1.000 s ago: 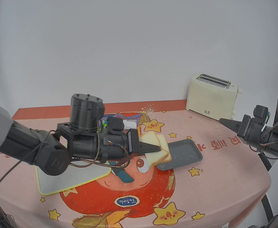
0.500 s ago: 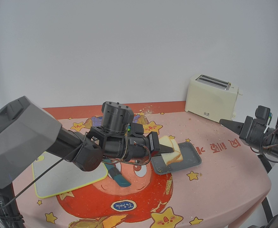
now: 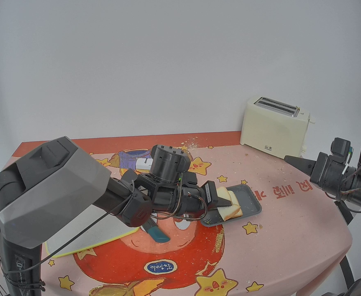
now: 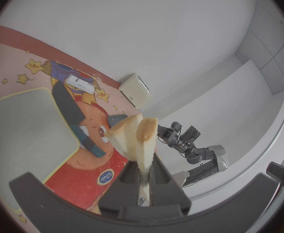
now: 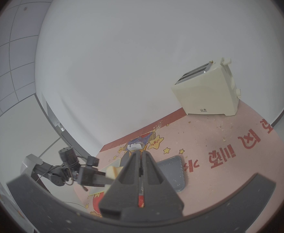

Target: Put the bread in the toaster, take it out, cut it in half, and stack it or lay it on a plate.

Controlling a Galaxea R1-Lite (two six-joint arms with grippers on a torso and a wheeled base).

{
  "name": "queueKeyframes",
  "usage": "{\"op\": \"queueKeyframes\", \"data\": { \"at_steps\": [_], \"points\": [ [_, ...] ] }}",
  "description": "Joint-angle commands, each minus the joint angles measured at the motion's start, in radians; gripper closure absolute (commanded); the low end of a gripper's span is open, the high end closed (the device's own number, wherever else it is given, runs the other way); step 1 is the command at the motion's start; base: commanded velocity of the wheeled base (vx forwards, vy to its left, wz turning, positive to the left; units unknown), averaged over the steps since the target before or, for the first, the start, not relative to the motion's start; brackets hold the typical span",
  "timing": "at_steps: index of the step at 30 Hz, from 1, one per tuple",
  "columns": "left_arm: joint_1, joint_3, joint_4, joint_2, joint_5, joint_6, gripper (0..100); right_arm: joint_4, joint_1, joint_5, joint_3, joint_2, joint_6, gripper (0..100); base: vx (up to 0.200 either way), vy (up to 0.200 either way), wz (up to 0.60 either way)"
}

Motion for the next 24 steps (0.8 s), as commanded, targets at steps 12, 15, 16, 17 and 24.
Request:
{"op": "queueKeyframes", "data": {
  "at_steps": [12,15,16,17,24],
  "points": [
    [0.006,-0.017,0.003,-0.002,0.027,-0.046,0,0.0,0.001,0.0,0.001,-0.004,-0.002,100,0.0,0.0,0.0],
    [0.004,-0.014,0.006,-0.003,0.065,-0.04,0,0.001,0.001,-0.001,0.003,-0.002,-0.016,100,0.0,0.0,0.0],
    [0.004,-0.014,0.009,-0.005,0.078,-0.04,0,0.001,0.001,-0.001,0.003,-0.002,-0.022,100,0.0,0.0,0.0],
    [0.004,-0.017,0.016,-0.005,0.098,-0.039,0,0.001,0.001,-0.003,0.003,-0.001,-0.036,100,0.0,0.0,0.0],
    [0.0,-0.028,0.13,-0.067,0.197,0.003,0,0.0,0.001,-0.003,0.009,-0.001,-0.056,100,0.0,0.0,0.0]
  ]
}}
